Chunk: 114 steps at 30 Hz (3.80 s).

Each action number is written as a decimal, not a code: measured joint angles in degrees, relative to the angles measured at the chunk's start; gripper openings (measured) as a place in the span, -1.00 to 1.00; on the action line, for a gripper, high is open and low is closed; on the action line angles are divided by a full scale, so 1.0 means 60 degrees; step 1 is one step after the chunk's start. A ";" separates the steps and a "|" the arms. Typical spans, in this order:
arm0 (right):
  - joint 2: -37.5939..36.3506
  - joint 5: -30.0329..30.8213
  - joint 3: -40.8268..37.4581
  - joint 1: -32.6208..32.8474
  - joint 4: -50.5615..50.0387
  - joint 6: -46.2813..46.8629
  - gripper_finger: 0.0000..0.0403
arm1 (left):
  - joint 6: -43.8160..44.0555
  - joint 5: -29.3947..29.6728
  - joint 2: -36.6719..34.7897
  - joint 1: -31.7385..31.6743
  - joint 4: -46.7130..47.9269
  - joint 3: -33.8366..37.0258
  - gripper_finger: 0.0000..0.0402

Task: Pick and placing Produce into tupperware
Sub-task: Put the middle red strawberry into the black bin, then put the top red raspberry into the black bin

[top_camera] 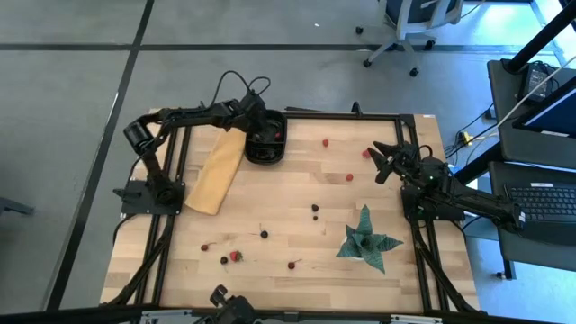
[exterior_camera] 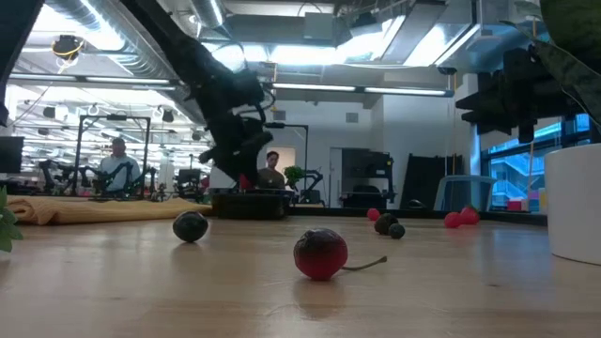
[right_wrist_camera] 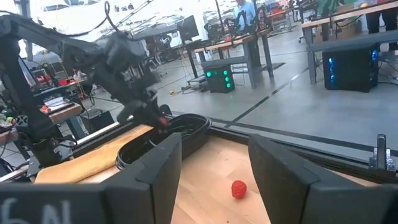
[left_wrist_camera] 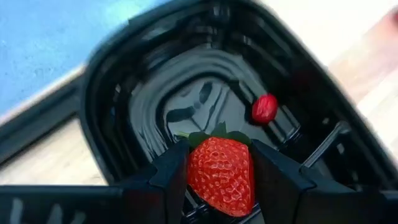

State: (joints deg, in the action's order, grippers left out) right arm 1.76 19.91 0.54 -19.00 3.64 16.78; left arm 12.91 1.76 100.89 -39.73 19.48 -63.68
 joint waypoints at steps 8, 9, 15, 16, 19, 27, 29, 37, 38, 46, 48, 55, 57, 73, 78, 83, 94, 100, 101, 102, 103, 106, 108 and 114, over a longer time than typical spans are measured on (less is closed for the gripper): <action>0.0000 0.0003 0.0000 0.0001 0.0000 -0.0002 -0.07 | -0.0014 0.0006 0.0507 -0.0002 -0.0033 0.0002 -0.25; 0.0000 0.0003 0.0000 -0.0001 0.0000 -0.0053 -0.07 | -0.0017 0.0010 0.0508 -0.0003 -0.0033 0.0007 -0.25; 0.0000 0.0003 0.0000 0.0002 0.0000 -0.0062 -0.07 | -0.0005 0.0036 0.0508 -0.0003 -0.0207 0.0007 -0.25; 0.0000 0.0003 0.0000 -0.0001 0.0000 -0.0069 -0.07 | -0.0004 0.0036 0.0508 -0.0003 -0.0204 0.0007 -0.25; 0.0000 0.0003 0.0000 -0.0001 0.0000 -0.0073 -0.07 | -0.0001 0.0039 0.0507 0.0009 -0.0200 0.0007 -0.25; 0.0000 0.0003 0.0000 0.0000 0.0000 -0.0081 -0.07 | -0.0001 0.0039 0.0504 0.0026 -0.0193 0.0007 -0.25; 0.0000 0.0004 0.0000 0.0001 0.0000 -0.0081 -0.07 | -0.0001 0.0039 0.0504 0.0026 -0.0192 0.0007 -0.25; 0.0000 0.0004 0.0000 0.0000 0.0000 -0.0081 -0.07 | 0.0003 -0.0396 0.0501 0.0015 -0.0189 0.0007 -0.24; 0.0000 0.0004 0.0000 0.0001 0.0000 -0.0082 -0.07 | 0.0004 -0.0411 0.0501 0.0017 -0.0193 0.0007 -0.22; 0.0000 0.0005 0.0000 0.0000 0.0000 -0.0082 -0.07 | 0.0192 -0.0405 0.0497 0.0015 -0.0204 0.0007 0.11; 0.0000 0.0003 0.0000 -0.0001 0.0000 -0.0081 -0.07 | 0.0258 -0.0341 0.0493 0.0015 -0.0295 0.0007 0.16; 0.0000 0.0001 0.0000 0.0000 0.0019 0.0394 -0.07 | 0.0254 -0.0332 -0.0520 0.0023 -0.1027 0.0007 0.19; 0.0000 -0.0001 -0.0007 -0.0001 0.0144 0.0935 -0.07 | 0.0253 -0.0553 -0.1108 0.0028 -0.1237 0.0007 0.19; -0.0001 -0.0005 0.0080 0.0002 0.1217 0.1351 0.09 | -0.0923 0.1117 -0.7235 0.1511 -0.2192 0.1683 0.19; 0.0302 -0.0418 0.0671 -0.0001 0.1163 0.1592 0.41 | -0.0744 0.1186 -0.9236 0.1838 -0.3315 0.3813 0.19; 0.1745 -0.1039 0.2102 0.0002 0.0529 0.0881 0.59 | -0.0535 0.1176 -1.0460 0.2035 -0.4187 0.5428 0.19; 0.7740 -0.0781 0.7272 -0.0949 -0.4966 0.2973 0.61 | 0.0353 0.1369 -1.1012 0.2026 -0.4921 0.6655 0.19; 1.0755 -0.1314 0.9191 -0.1465 -0.5992 0.2597 0.61 | 0.0956 0.1350 -1.1003 0.2026 -0.4903 0.6666 0.19; 1.1191 -0.1318 0.9454 -0.1491 -0.5971 0.2434 0.61 | 0.1058 0.1295 -1.1006 0.2026 -0.4899 0.6666 0.19; 1.1584 -0.1320 0.9702 -0.1500 -0.5899 0.2272 0.61 | 0.1131 0.1265 -1.1006 0.2026 -0.4889 0.6666 0.19; 1.1951 -0.1318 0.9924 -0.1502 -0.5888 0.2125 0.61 | 0.1247 0.1243 -1.1007 0.2028 -0.4859 0.6666 0.19; 1.2991 -0.1328 1.0381 -0.1498 -0.5928 0.2287 0.61 | 0.1526 0.1227 -1.1003 0.2026 -0.4799 0.6666 0.19; 1.3573 -0.1436 1.0537 -0.1506 -0.5960 0.2344 0.61 | 0.1624 0.1186 -1.1003 0.2026 -0.4675 0.6666 0.19; 1.5022 -0.2941 1.0492 -0.2180 -0.5958 0.2410 0.61 | 0.1828 0.0558 -1.1000 0.2030 -0.4330 0.6670 0.19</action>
State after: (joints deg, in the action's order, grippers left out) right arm 91.89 2.26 63.49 -32.07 -32.11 31.24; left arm 23.88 5.11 34.89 -27.55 -6.50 -23.66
